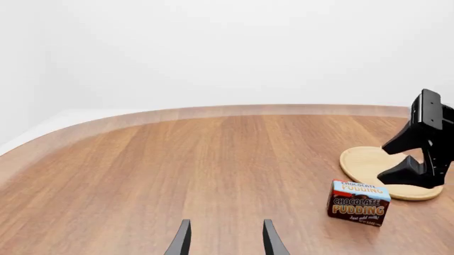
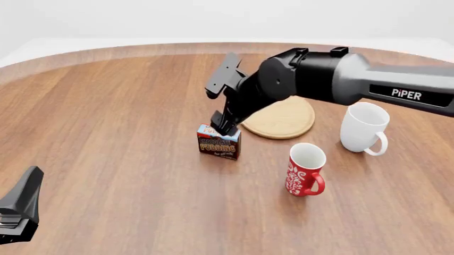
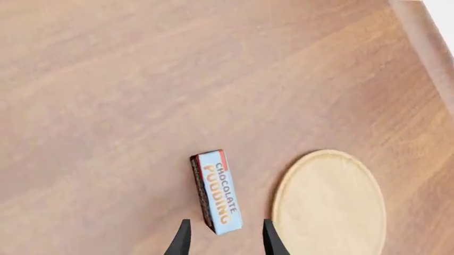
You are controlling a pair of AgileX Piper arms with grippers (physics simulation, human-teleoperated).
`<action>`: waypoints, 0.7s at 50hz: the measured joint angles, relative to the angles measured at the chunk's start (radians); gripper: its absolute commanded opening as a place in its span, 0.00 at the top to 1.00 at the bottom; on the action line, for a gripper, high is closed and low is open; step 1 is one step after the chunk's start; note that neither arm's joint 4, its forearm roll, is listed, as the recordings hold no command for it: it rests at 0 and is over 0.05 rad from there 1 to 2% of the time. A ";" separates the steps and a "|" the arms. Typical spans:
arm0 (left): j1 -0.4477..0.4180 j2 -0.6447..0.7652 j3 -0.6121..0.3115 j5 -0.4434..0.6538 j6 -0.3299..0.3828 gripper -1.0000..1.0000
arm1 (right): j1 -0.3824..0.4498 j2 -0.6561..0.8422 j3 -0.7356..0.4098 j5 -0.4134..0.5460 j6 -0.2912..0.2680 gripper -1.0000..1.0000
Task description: Put the chocolate pudding to the left of the plate.
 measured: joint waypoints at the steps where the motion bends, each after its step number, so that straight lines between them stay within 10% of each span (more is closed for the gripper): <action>1: 0.000 0.000 0.000 0.000 0.000 0.00 | 0.001 0.004 0.000 -0.002 0.001 0.00; 35: 0.000 0.000 0.000 0.000 0.000 0.00 | 0.000 0.072 0.027 -0.053 0.030 0.00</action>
